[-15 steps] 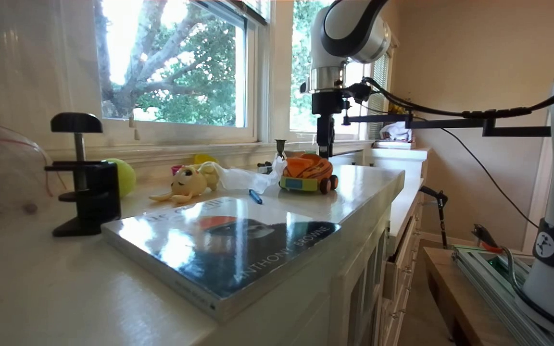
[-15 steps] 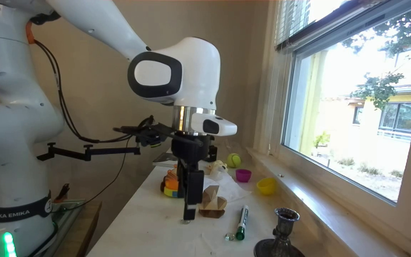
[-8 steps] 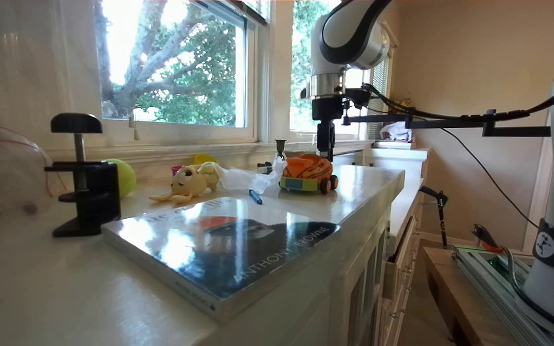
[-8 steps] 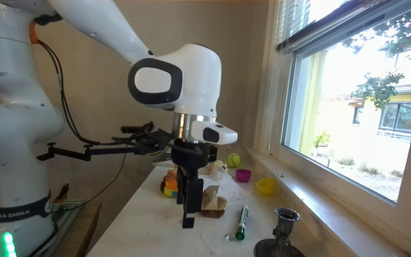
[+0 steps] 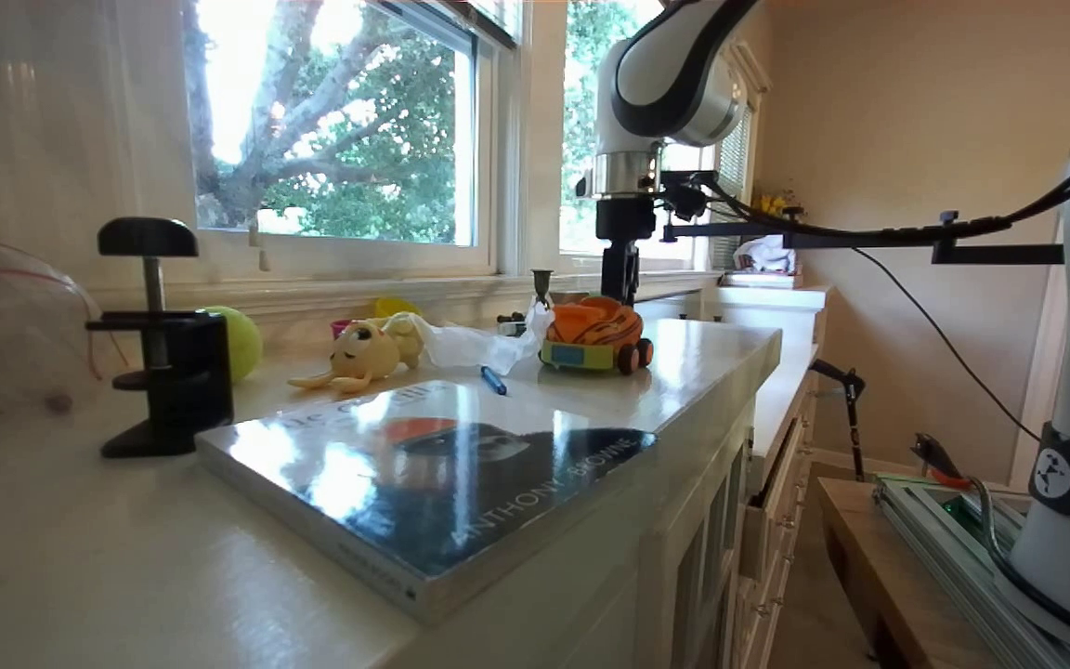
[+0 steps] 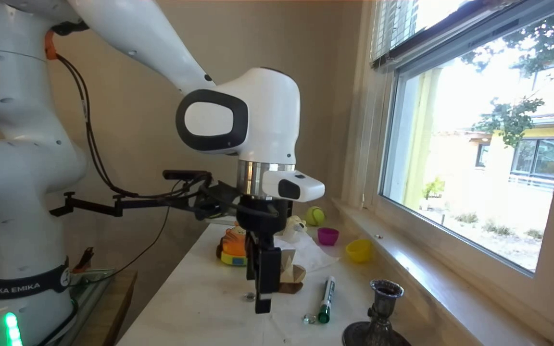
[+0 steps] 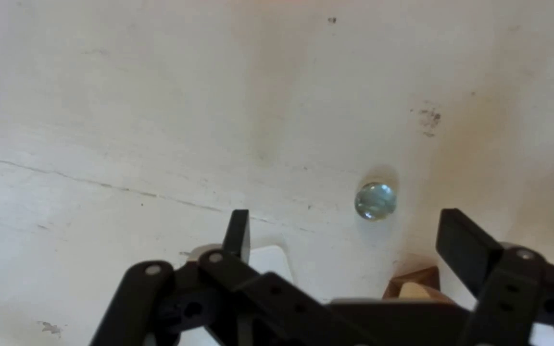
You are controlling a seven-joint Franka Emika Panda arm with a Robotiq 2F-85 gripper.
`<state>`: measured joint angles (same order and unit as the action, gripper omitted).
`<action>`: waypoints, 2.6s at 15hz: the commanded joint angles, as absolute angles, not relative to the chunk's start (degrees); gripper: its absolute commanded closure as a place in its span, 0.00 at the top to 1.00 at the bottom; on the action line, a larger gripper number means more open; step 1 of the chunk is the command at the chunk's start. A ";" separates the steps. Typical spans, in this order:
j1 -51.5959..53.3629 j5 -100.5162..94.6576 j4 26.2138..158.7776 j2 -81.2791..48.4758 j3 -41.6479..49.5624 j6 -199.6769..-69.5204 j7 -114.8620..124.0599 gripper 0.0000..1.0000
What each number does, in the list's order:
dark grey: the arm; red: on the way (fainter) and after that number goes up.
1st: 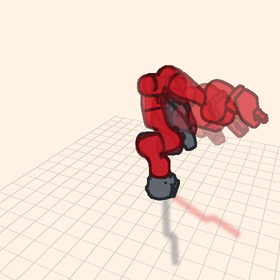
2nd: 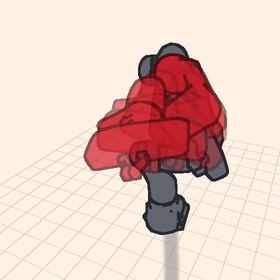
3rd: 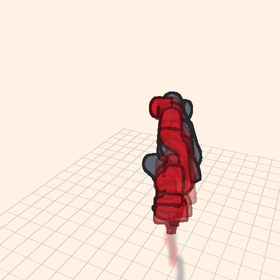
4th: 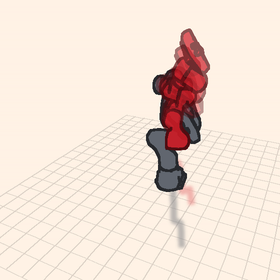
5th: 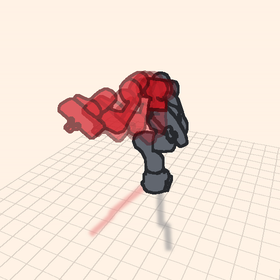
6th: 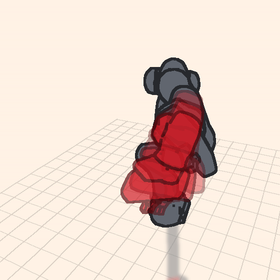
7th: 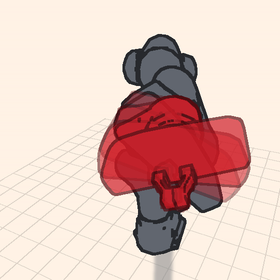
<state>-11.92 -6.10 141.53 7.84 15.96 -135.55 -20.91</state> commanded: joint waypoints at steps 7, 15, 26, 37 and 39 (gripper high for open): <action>-10.47 5.34 138.97 5.46 15.86 -134.99 -29.89 1.00; -10.51 6.07 137.69 5.42 15.19 -130.65 -31.12 1.00; -10.98 2.83 136.15 5.55 14.37 -125.22 -28.53 1.00; -11.61 -3.48 135.61 6.08 14.25 -122.26 -24.85 1.00; -11.65 -4.55 135.61 6.01 14.24 -121.98 -24.49 1.00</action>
<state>-11.11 -2.04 136.27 5.51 14.69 -124.05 -26.34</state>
